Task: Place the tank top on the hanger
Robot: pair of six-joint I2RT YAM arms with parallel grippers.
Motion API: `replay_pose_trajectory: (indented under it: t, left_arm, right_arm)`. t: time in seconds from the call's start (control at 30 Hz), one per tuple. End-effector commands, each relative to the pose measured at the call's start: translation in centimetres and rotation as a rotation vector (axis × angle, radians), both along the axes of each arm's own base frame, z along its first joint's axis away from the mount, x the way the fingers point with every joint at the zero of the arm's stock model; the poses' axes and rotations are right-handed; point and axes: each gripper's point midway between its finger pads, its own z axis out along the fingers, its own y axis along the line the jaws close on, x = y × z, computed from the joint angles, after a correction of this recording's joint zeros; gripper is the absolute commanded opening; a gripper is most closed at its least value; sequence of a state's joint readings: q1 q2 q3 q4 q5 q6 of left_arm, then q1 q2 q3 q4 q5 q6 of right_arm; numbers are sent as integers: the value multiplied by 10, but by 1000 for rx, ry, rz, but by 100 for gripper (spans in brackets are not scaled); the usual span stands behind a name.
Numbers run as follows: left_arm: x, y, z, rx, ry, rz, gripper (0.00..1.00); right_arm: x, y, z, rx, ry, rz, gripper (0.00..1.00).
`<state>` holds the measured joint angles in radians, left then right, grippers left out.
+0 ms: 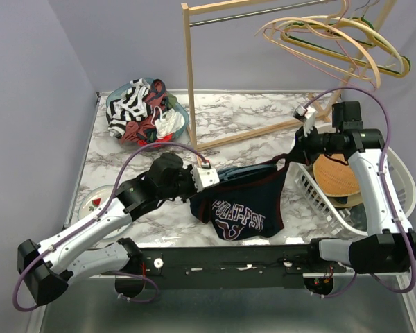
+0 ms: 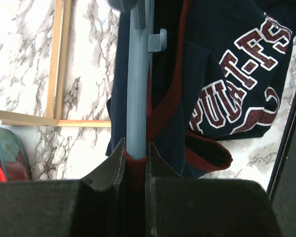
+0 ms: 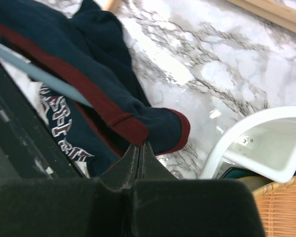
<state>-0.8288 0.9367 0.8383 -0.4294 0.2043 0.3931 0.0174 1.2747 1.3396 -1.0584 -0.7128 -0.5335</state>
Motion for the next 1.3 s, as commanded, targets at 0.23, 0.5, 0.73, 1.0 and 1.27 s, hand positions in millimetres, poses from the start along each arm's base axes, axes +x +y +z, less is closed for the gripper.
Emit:
replay_pose_trajectory:
  t: [0.23,0.5,0.73,1.0,1.27]
  left_arm:
    - [-11,-48,54,-115,93,-176,0]
    - [-8,-44,81,-121,80,-150,0]
    - [-23,-35,96,-95,109,-189,0]
    - [-43,-42,112,-105,175,-291,0]
    - [-46,-51,116,-129,203,-331,0]
  right_arm:
    - [-58,46,84,153,-162,307,8]
    - [-89,40,103,39,-302,304,49]
    - [-99,18,133,-68,-448,227,84]
    - [-116,24,89,-103,-401,480,86]
    - [-123,43,67,-10,-360,644,83]
